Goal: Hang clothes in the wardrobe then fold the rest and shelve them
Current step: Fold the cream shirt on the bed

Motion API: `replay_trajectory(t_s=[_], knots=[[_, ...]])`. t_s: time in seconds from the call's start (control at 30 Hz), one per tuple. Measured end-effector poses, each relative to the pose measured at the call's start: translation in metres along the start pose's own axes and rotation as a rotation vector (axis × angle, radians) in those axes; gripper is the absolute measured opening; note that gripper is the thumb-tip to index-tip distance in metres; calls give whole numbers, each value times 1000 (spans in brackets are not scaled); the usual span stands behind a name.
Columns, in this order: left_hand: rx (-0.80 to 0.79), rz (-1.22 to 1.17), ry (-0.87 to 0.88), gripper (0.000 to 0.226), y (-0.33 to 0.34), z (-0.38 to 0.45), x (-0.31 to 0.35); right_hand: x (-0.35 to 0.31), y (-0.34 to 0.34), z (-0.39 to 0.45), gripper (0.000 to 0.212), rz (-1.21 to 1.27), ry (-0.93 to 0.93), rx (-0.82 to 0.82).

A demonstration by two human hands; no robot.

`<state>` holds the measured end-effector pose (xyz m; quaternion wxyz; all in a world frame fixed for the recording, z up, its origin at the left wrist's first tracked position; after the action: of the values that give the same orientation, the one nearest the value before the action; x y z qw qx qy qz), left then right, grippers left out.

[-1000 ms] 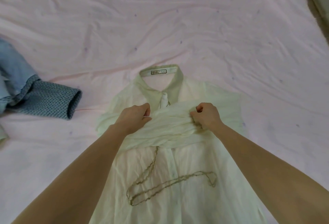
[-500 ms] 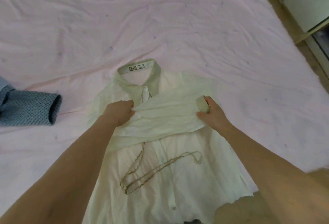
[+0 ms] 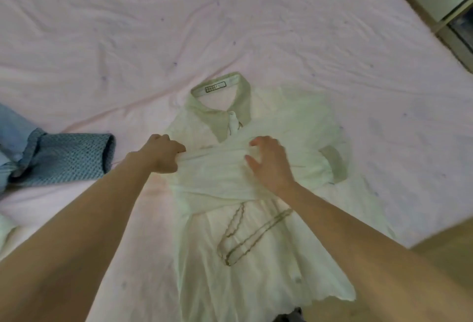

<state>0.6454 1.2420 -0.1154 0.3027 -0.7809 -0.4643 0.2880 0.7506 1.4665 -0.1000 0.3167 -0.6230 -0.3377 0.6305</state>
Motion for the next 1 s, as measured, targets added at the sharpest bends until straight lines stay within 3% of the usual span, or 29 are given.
replay_trajectory(t_s=[0.13, 0.23, 0.3, 0.5, 0.6, 0.73, 0.87, 1.0], knots=[[99, -46, 34, 22, 12, 11, -30, -69, 65, 38, 42, 85, -180, -180], [107, -362, 64, 15, 16, 12, -56, -92, 91, 59, 25, 84, -147, -250], [75, -569, 93, 19, 20, 12, -75, -100, 96, 68, 8, 224, -87, -211], [-86, -1139, 99, 31, 24, 3, -97, -108, 90, 91, 14, 311, -52, -32], [-125, -964, 146, 30, 22, 7, -100, -105, 91, 93, 16, 255, -45, 16], [31, -551, 195, 16, 12, 16, -113, -105, 101, 94, 26, 174, -45, -64], [59, -719, 175, 4, 6, 26, -122, -109, 107, 100, 26, 224, 7, -83], [5, -1117, 83, 10, 13, 28, -129, -121, 117, 109, 19, 321, -4, -177]])
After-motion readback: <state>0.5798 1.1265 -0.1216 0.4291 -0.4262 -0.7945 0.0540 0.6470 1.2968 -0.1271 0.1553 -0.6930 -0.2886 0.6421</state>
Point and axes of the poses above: each hand's wrist, its own z-axis towards the middle knuckle, its own y-axis out of the palm, x = y × z, the point moved 5 cm from there along z, towards the middle knuckle, and after that the axes turned 15 degrees about -y, right-handed, at the moved point
